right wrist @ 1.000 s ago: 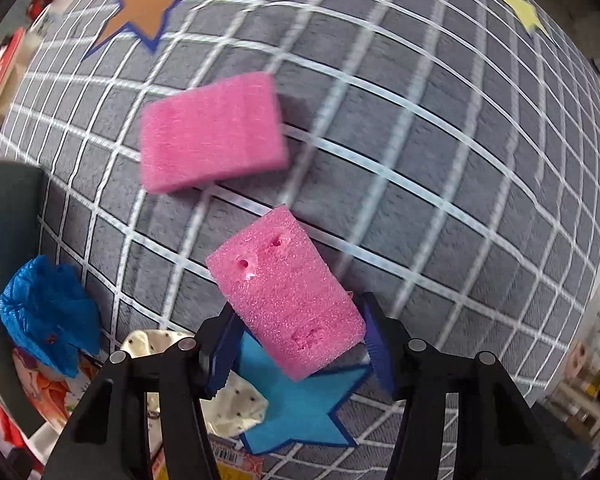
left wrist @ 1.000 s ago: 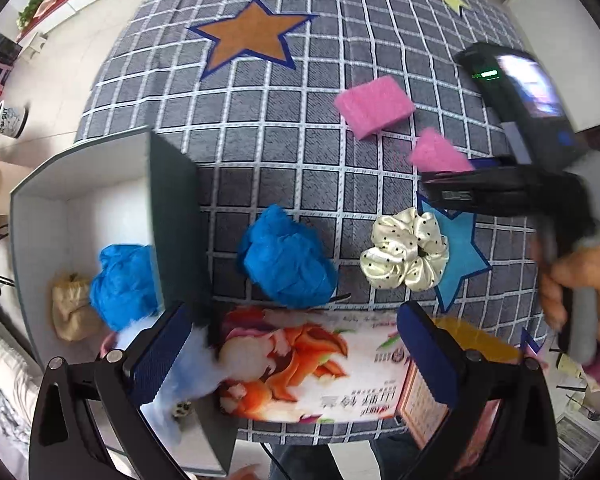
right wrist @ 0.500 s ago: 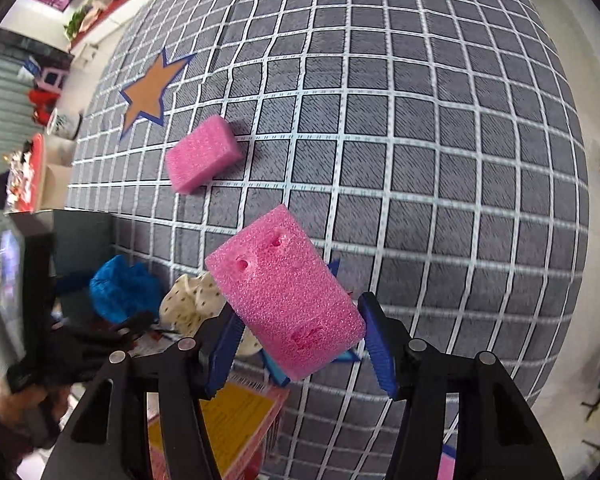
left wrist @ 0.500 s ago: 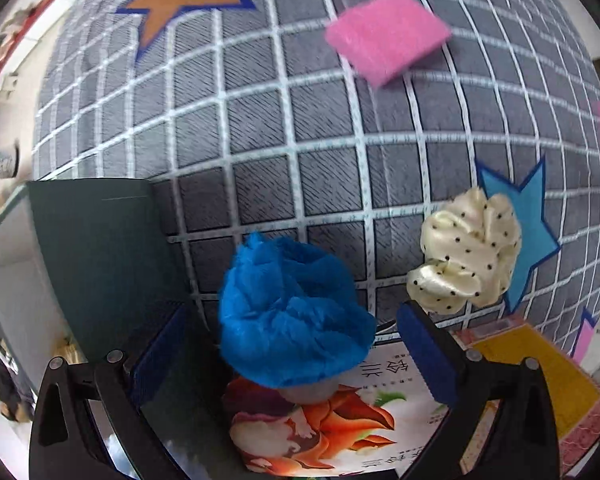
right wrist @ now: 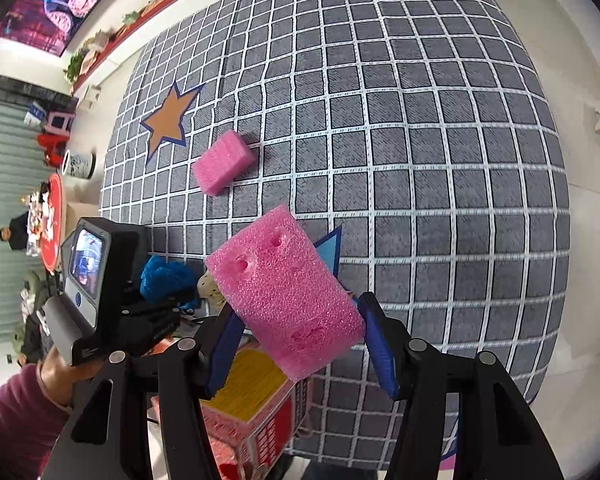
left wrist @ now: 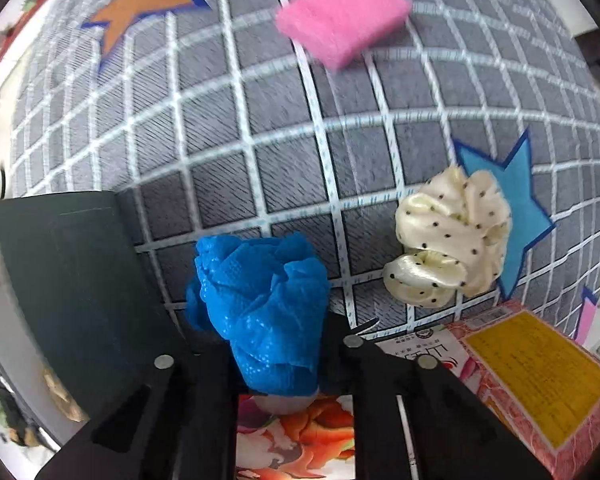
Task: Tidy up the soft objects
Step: 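Carry the pink foam block and blue fabric over the white box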
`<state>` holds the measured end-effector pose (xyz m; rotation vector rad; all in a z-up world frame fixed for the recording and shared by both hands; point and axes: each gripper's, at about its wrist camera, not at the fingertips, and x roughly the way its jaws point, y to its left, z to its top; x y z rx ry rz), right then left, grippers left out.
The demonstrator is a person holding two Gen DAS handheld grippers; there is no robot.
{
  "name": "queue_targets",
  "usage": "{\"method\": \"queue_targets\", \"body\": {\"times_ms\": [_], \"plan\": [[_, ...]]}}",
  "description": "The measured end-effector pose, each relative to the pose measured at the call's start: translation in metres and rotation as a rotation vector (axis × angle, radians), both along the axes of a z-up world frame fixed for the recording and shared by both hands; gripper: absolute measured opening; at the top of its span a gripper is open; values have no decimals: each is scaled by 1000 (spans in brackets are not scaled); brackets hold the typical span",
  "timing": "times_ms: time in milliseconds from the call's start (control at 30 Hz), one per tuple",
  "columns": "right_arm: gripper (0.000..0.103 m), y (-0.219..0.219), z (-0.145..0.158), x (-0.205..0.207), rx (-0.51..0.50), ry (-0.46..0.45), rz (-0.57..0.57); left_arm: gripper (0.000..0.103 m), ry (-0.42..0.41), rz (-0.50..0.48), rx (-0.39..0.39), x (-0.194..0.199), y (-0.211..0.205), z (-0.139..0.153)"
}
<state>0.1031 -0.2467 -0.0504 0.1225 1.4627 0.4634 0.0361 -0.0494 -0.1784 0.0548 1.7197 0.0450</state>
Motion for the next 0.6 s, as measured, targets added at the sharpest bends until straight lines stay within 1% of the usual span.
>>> {"method": "queue_targets", "body": {"times_ms": [133,200,367,467,600], "plan": [[59,-2,12,-12,14,-25,-35,14,-133,23,-14,-12,5,38],[59,-1,18,-19,21,-34,-55,14,-184,22,-23,-19,5,56],[59,6,30,-39,15,-54,-69,14,-311,-15,-53,-45,-1,103],[59,14,39,-52,11,-70,-60,14,-364,-12,-61,-42,3,128],[59,34,51,-70,10,-100,-26,14,-424,46,-74,-70,19,153]]}}
